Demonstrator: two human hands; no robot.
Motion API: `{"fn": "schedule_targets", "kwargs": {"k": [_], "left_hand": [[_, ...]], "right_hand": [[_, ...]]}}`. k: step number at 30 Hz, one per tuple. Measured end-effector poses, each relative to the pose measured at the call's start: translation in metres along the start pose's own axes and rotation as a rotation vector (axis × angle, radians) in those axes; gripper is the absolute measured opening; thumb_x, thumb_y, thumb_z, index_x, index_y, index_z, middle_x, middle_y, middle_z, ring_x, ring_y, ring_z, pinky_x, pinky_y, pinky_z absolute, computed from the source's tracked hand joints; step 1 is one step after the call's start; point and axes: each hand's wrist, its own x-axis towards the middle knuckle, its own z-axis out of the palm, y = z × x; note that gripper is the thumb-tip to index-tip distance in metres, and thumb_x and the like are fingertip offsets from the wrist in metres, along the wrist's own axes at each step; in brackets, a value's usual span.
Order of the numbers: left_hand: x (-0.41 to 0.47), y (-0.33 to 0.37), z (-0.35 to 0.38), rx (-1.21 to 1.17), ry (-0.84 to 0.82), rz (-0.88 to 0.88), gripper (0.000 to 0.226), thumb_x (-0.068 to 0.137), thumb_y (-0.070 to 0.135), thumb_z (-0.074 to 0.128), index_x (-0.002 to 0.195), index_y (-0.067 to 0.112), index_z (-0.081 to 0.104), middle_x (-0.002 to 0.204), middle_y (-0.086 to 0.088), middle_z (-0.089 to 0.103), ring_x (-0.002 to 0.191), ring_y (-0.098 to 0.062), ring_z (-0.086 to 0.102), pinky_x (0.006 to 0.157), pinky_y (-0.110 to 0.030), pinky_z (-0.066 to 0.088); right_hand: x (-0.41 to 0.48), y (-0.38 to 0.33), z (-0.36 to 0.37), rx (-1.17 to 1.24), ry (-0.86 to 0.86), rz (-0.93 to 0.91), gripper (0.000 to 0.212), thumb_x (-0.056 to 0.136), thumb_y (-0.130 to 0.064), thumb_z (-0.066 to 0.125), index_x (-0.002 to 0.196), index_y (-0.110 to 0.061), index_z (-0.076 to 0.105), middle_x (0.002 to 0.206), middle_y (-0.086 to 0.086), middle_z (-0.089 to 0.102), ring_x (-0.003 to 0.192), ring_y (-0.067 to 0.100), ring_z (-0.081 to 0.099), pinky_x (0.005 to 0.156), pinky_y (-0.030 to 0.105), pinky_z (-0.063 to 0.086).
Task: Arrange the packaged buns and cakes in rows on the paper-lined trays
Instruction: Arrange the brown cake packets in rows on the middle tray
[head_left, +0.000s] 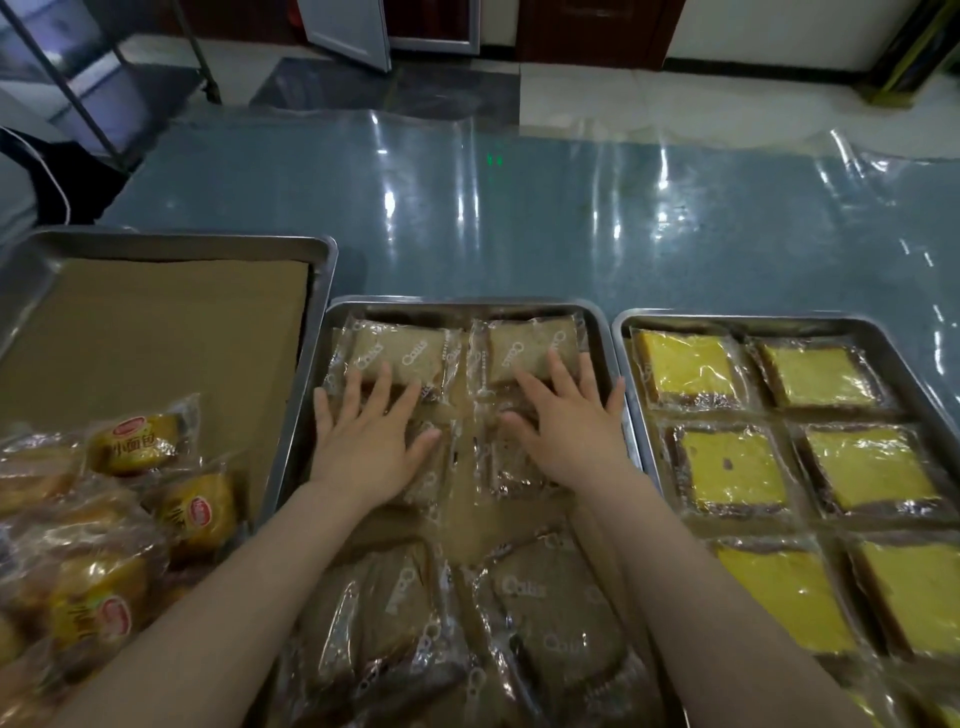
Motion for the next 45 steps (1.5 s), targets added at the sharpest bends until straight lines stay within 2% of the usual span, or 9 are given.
{"fn": "schedule_targets", "kwargs": {"k": [7,12,17,25,28,31,36,41,45], "left_hand": [[0.011,0.004,0.004,0.029,-0.044,-0.017,0.08,0.074,0.078,0.0,0.146,0.042,-0.003,0.157,0.002,-0.009,0.143,-0.029,-0.011,0.107,-0.058,-0.01],[-0.019,0.003,0.008,-0.032,0.069,0.039,0.069,0.08,0.071,0.0,0.141,0.043,-0.017,0.155,0.001,-0.019,0.14,-0.019,-0.023,0.107,-0.05,-0.018],[-0.048,0.007,0.025,-0.016,-0.006,0.063,0.068,0.081,0.07,-0.001,0.135,0.044,-0.034,0.15,0.0,-0.033,0.134,-0.024,-0.035,0.107,-0.049,-0.02],[-0.055,0.003,0.011,-0.098,-0.02,0.097,0.072,0.078,0.07,-0.001,0.139,0.041,-0.026,0.15,0.001,-0.032,0.136,-0.018,-0.031,0.111,-0.04,-0.016],[-0.088,-0.001,0.004,-0.167,0.01,0.12,0.07,0.084,0.065,0.011,0.14,0.041,-0.026,0.151,0.004,-0.029,0.137,-0.013,-0.029,0.112,-0.032,-0.014],[-0.13,-0.005,0.001,-0.257,-0.025,0.116,0.07,0.084,0.066,0.016,0.139,0.045,-0.022,0.15,0.012,-0.026,0.137,-0.005,-0.027,0.112,-0.028,-0.007],[-0.181,-0.008,0.007,-0.313,-0.021,0.119,0.066,0.092,0.056,0.032,0.146,0.039,-0.001,0.155,0.013,-0.008,0.139,-0.001,-0.013,0.114,-0.025,-0.002],[-0.198,-0.004,0.026,-0.155,-0.085,0.202,0.065,0.092,0.06,0.022,0.136,0.046,-0.023,0.151,0.01,-0.025,0.138,-0.01,-0.026,0.11,-0.029,-0.017],[-0.197,-0.01,0.031,-0.126,-0.102,0.227,0.065,0.092,0.06,0.022,0.136,0.046,-0.023,0.15,0.01,-0.025,0.136,-0.012,-0.027,0.108,-0.029,-0.018]], "right_hand": [[-0.003,0.005,0.007,-0.051,0.012,0.0,0.062,0.091,-0.066,0.022,0.148,-0.043,0.013,0.16,-0.003,-0.007,0.144,0.029,-0.018,0.105,0.062,-0.017],[-0.022,0.0,0.01,-0.008,0.088,-0.052,0.067,0.089,-0.064,0.024,0.149,-0.04,0.003,0.159,0.0,-0.011,0.141,0.026,-0.025,0.104,0.057,-0.022],[-0.049,-0.003,0.031,-0.07,0.032,-0.114,0.069,0.088,-0.066,0.018,0.148,-0.042,-0.005,0.159,0.001,-0.013,0.142,0.027,-0.023,0.109,0.055,-0.019],[-0.057,-0.002,0.023,-0.04,0.051,-0.158,0.067,0.092,-0.061,0.03,0.149,-0.04,0.003,0.159,0.0,-0.008,0.143,0.024,-0.02,0.113,0.053,-0.014],[-0.091,-0.007,0.013,0.089,0.173,-0.152,0.057,0.092,-0.044,0.052,0.144,-0.031,0.033,0.157,0.002,0.022,0.146,0.027,0.008,0.117,0.051,0.011],[-0.138,-0.007,0.015,0.223,0.303,-0.053,0.037,0.082,-0.031,0.069,0.117,-0.023,0.062,0.122,0.001,0.055,0.115,0.027,0.049,0.095,0.037,0.045],[-0.194,-0.014,0.037,0.117,0.055,0.086,0.065,0.082,-0.06,0.056,0.138,-0.033,0.037,0.137,-0.005,0.037,0.122,0.019,0.034,0.099,0.035,0.038],[-0.21,-0.022,0.043,0.084,0.032,0.019,0.066,0.088,-0.047,0.055,0.146,-0.036,0.025,0.153,-0.009,0.022,0.138,0.017,0.022,0.108,0.036,0.026],[-0.218,-0.023,0.042,0.138,-0.022,-0.064,0.067,0.089,-0.026,0.057,0.145,-0.041,0.024,0.156,-0.014,0.014,0.142,0.013,0.011,0.115,0.036,0.011]]}}
